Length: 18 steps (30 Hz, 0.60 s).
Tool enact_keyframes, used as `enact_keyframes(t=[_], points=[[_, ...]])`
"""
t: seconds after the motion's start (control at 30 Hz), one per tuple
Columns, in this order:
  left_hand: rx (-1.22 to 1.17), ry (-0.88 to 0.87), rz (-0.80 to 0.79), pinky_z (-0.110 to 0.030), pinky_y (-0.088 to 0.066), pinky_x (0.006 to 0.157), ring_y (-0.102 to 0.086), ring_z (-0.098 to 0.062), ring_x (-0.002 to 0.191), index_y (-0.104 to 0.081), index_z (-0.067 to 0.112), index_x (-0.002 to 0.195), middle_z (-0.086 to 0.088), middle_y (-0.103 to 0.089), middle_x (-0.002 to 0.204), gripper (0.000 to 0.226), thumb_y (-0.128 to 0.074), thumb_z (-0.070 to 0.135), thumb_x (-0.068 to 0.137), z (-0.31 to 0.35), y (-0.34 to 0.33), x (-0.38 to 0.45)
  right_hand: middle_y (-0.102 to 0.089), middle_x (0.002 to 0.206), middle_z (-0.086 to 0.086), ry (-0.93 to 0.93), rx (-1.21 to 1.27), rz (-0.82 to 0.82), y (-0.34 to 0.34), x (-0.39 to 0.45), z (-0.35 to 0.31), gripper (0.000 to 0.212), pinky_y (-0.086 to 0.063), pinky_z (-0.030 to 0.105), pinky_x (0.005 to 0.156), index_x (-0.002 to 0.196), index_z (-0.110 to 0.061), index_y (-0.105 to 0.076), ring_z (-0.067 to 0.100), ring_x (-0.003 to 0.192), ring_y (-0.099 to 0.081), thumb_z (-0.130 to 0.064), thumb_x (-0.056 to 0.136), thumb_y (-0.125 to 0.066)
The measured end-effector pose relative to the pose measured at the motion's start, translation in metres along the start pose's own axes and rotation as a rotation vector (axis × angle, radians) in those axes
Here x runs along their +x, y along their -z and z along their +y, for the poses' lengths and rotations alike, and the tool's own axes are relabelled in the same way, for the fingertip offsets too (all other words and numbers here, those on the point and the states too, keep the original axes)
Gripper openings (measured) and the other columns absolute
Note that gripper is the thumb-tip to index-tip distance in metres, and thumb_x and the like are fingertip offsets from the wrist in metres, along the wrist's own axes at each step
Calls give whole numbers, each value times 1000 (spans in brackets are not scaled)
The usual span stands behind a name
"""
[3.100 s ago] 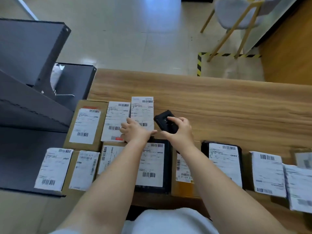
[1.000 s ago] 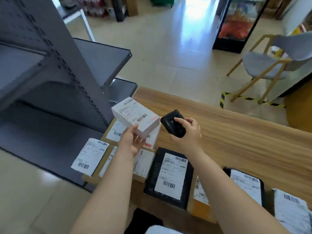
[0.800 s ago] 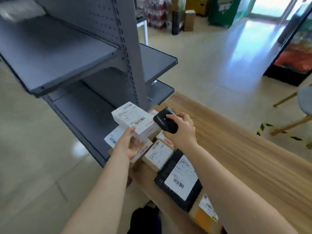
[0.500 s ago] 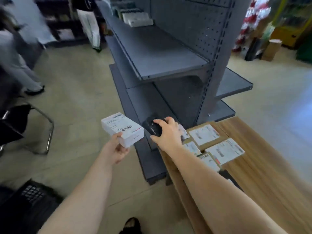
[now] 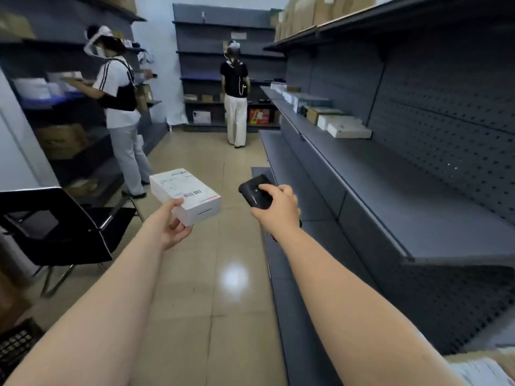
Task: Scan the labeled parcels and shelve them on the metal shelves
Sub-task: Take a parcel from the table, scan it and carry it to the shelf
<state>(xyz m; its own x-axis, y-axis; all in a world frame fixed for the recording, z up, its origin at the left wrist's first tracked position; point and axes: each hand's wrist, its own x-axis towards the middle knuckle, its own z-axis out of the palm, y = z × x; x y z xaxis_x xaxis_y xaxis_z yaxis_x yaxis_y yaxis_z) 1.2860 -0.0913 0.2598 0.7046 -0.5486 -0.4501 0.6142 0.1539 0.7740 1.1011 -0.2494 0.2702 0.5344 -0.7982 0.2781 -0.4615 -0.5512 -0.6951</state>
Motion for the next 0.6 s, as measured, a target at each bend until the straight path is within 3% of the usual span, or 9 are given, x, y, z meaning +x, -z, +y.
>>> enact_keyframes(t=[0.07, 0.17, 0.23, 0.47, 0.6], points=[[58, -20, -66, -35, -58, 74, -68, -18, 88, -59, 22, 119, -1, -70, 103, 38, -75, 24, 85, 40, -29, 34, -41, 129, -1, 19, -31, 74, 15, 51, -20, 58, -35, 41, 101, 131, -38, -54, 24, 118, -40, -34, 76, -74], [126, -54, -192, -37, -55, 93, -67, -17, 87, -59, 20, 113, -1, -71, 101, 29, -72, 22, 87, 82, -95, 76, -40, 130, 0, 27, -97, 179, 48, 120, -36, 58, -34, 42, 101, 132, -37, -53, 25, 122, -39, -37, 78, -75], [177, -58, -287, -36, -53, 96, -66, -16, 88, -60, 20, 108, 0, -70, 98, 23, -70, 22, 88, 96, -146, 99, -41, 129, 0, 16, -143, 252, 72, 157, -37, 58, -34, 39, 97, 131, -38, -54, 24, 124, -39, -37, 78, -75], [356, 10, -582, -32, -60, 62, -67, -19, 80, -58, 18, 104, -4, -70, 91, 22, -71, 25, 87, 88, -312, 168, -41, 128, 1, -79, -288, 424, 134, 253, 0, 56, -31, 36, 92, 130, -36, -57, 25, 121, -39, -35, 77, -77], [504, 47, -691, -32, -60, 56, -67, -22, 77, -55, 13, 106, -7, -67, 89, 30, -73, 27, 86, 78, -392, 207, -42, 128, 1, -108, -299, 494, 156, 305, 44, 57, -42, 40, 98, 128, -36, -57, 26, 120, -43, -32, 74, -78]])
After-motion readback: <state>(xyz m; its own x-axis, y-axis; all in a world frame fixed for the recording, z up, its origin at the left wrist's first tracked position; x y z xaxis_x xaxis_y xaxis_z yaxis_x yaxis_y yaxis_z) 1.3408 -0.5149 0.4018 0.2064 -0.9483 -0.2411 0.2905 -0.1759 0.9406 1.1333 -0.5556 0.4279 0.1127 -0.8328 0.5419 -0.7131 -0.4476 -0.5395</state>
